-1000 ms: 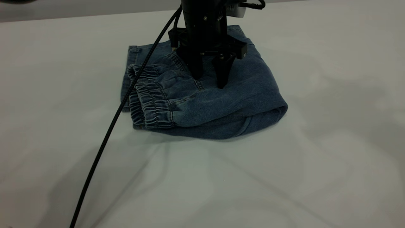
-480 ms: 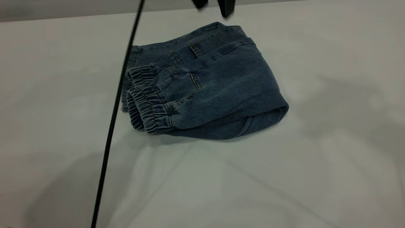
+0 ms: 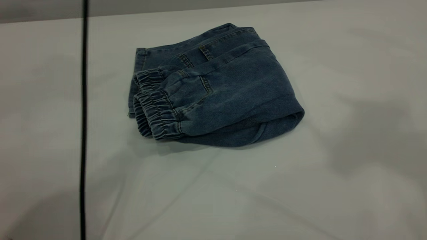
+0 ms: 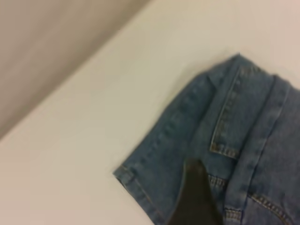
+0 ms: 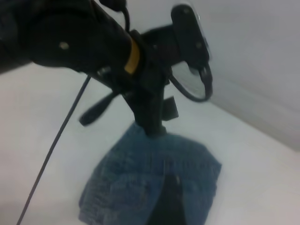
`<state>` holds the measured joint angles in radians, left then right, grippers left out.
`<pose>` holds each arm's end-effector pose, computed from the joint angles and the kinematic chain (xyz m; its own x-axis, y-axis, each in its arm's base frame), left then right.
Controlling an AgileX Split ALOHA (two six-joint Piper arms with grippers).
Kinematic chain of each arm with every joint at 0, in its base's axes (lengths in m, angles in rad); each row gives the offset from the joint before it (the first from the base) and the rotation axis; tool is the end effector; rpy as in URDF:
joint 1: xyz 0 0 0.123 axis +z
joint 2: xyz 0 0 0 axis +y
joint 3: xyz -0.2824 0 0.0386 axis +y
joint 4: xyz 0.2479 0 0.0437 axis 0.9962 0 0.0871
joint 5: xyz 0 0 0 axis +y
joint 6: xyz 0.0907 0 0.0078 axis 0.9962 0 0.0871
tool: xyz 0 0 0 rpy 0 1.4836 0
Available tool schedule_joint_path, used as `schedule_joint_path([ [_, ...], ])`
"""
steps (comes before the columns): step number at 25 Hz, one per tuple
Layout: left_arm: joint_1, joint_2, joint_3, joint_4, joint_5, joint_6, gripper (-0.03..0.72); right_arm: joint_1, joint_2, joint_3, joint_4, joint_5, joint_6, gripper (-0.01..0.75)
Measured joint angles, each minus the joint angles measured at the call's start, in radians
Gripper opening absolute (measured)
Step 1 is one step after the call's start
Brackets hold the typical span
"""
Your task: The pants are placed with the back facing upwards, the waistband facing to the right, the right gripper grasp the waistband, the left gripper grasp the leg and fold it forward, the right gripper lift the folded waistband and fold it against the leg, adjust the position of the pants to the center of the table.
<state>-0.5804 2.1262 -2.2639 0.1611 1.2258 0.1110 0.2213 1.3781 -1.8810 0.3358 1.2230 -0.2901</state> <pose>0.4006 -0.2462 0.3443 -0.6144 0.5981 -0.5147 0.5830 0.7836 0.2147 0.2383 0.0825 0.5154 -0.4760 -0.2736 -0.8358 -0.5451 0.8376 0.0362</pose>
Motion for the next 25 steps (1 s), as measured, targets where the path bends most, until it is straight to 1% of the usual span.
schedule_joint_path([
  [4, 0.000, -0.108, 0.045, -0.003, -0.002, 0.000, 0.494, 0.000, -0.083, 0.000, 0.001, 0.000, 0.000, 0.590],
  [10, 0.000, -0.311, 0.211, -0.005, -0.003, 0.000, 0.494, 0.000, -0.211, 0.004, 0.002, 0.000, 0.018, 0.590],
  [12, 0.000, -0.380, 0.268, -0.006, -0.002, -0.020, 0.494, 0.000, -0.250, 0.029, 0.003, -0.001, 0.023, 0.590],
  [16, 0.000, -0.531, 0.390, -0.007, -0.003, -0.052, 0.494, 0.000, -0.333, 0.126, 0.004, -0.001, 0.023, 0.590],
  [19, 0.000, -0.647, 0.485, -0.007, -0.003, -0.065, 0.494, 0.000, -0.391, 0.183, 0.035, -0.001, 0.026, 0.590],
  [22, 0.000, -0.771, 0.581, -0.007, -0.003, -0.079, 0.494, 0.000, -0.427, 0.192, 0.093, -0.024, 0.027, 0.590],
  [25, 0.000, -0.899, 0.678, -0.007, -0.003, -0.079, 0.494, 0.000, -0.450, 0.207, 0.173, -0.001, 0.026, 0.590],
])
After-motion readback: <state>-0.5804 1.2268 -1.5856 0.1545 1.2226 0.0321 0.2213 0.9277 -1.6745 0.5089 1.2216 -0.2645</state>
